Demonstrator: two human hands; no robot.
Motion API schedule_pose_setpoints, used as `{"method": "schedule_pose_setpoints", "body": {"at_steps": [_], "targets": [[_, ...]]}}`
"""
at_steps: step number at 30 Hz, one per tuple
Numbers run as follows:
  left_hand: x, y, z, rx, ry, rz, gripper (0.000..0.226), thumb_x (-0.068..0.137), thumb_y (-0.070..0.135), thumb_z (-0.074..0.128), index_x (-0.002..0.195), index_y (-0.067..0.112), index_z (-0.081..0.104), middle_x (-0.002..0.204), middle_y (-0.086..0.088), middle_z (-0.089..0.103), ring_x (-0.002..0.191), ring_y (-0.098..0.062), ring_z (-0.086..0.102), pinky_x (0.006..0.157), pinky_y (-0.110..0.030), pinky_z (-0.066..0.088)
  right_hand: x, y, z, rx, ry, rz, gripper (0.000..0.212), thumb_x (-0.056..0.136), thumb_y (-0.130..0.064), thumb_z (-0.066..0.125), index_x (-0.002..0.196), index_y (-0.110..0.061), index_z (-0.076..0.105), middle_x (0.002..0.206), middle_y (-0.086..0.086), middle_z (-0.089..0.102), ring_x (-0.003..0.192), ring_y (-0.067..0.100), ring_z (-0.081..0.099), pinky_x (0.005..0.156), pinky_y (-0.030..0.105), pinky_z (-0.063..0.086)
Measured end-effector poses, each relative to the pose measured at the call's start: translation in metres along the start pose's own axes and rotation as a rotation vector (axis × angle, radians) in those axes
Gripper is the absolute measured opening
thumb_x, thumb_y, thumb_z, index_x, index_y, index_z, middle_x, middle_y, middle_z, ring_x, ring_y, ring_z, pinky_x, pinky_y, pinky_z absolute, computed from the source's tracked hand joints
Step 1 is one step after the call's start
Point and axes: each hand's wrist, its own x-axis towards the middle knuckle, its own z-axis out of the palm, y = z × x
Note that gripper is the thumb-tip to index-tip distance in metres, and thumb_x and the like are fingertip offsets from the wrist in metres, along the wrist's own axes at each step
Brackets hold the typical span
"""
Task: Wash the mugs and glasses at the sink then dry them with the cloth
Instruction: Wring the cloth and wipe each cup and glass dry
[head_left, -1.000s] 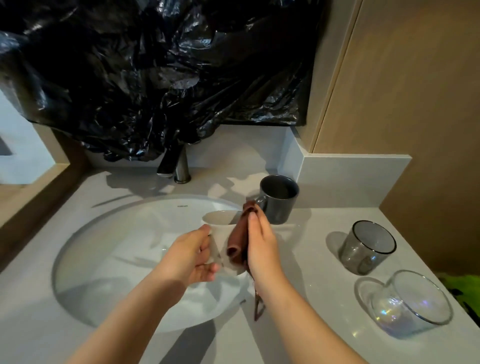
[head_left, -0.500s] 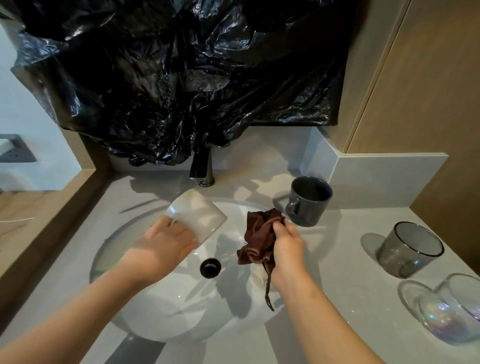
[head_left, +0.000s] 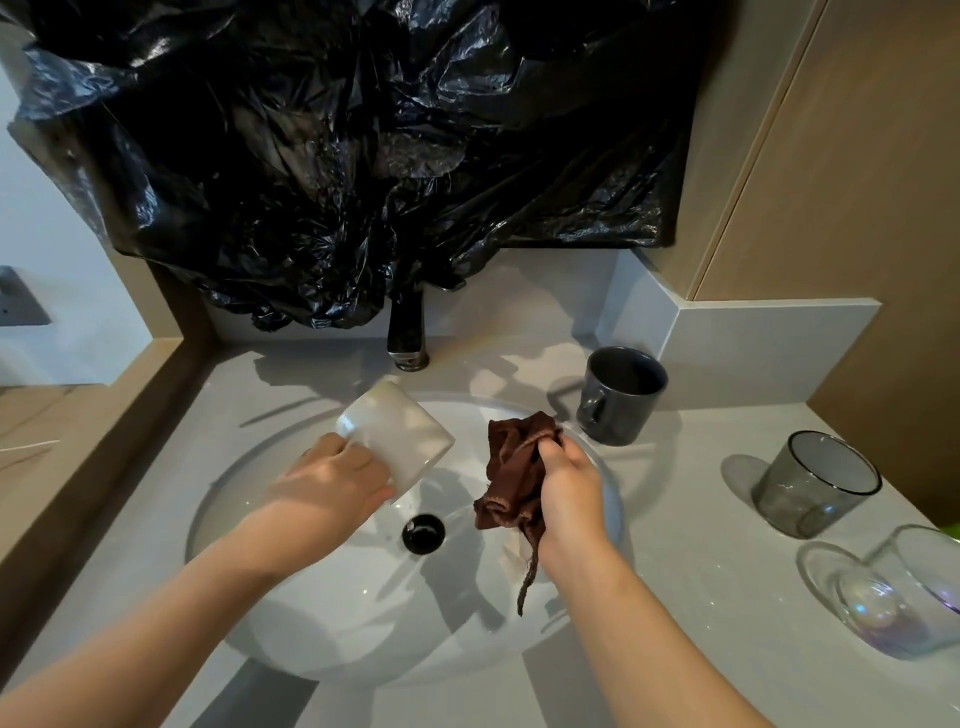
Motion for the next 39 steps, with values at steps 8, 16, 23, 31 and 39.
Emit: {"method": "schedule_pose_setpoints", "body": {"at_steps": [8, 16, 23, 31, 39], "targets": [[0.032, 0.026, -0.018, -1.569, 0.011, -1.358, 0.036, 0.101, 0.026, 0.043, 0.069, 0.010, 0.042, 0.060, -0.005, 0.034, 0.061, -0.027, 0.048, 0.072, -0.040, 0.051, -0.006, 0.003, 0.002, -0.053, -0.011, -0.080, 0.023, 0.100, -0.026, 0.044, 0.088, -0.029, 0.063, 0.087, 0.005, 0.070, 0.080, 0.024, 0.065, 0.072, 0.037, 0.053], [0.033, 0.030, -0.012, -2.381, -0.070, -1.566, 0.029, 0.096, 0.020, 0.046, 0.068, 0.013, 0.045, 0.048, 0.005, 0.031, 0.049, -0.008, 0.029, 0.063, -0.034, 0.057, -0.010, 0.003, 0.004, -0.048, -0.046, -0.197, 0.025, 0.100, -0.020, 0.045, 0.093, -0.027, 0.067, 0.085, -0.007, 0.073, 0.083, 0.014, 0.066, 0.084, 0.035, 0.052], [0.038, 0.040, -0.015, -2.432, -0.017, -1.642, 0.037, 0.097, 0.020, 0.039, 0.060, 0.015, 0.037, 0.043, 0.002, 0.025, 0.057, -0.017, 0.039, 0.054, -0.020, 0.036, -0.008, 0.006, 0.004, -0.249, -0.089, -0.351, 0.024, 0.098, -0.031, 0.046, 0.100, -0.051, 0.058, 0.106, -0.004, 0.067, 0.099, 0.020, 0.063, 0.084, 0.036, 0.049], [0.034, 0.079, -0.035, -2.123, -0.253, -1.306, 0.042, 0.096, 0.029, 0.043, 0.056, 0.018, 0.038, 0.045, 0.004, 0.025, 0.041, -0.011, 0.033, 0.035, -0.016, 0.024, -0.005, 0.010, 0.018, -1.124, -0.220, -0.693, 0.038, 0.096, -0.050, 0.031, 0.132, -0.048, 0.043, 0.157, -0.019, 0.006, 0.144, 0.007, -0.004, 0.114, 0.049, 0.001], [0.052, 0.065, -0.047, -2.163, -0.098, -1.287, 0.044, 0.096, 0.033, 0.045, 0.056, 0.017, 0.040, 0.042, 0.005, 0.025, 0.042, -0.010, 0.033, 0.036, -0.017, 0.028, -0.006, 0.034, 0.013, -1.188, -0.152, -1.074, 0.044, 0.091, -0.039, 0.026, 0.134, -0.048, 0.032, 0.156, 0.000, 0.013, 0.143, 0.030, 0.009, 0.106, 0.057, 0.030]]}}
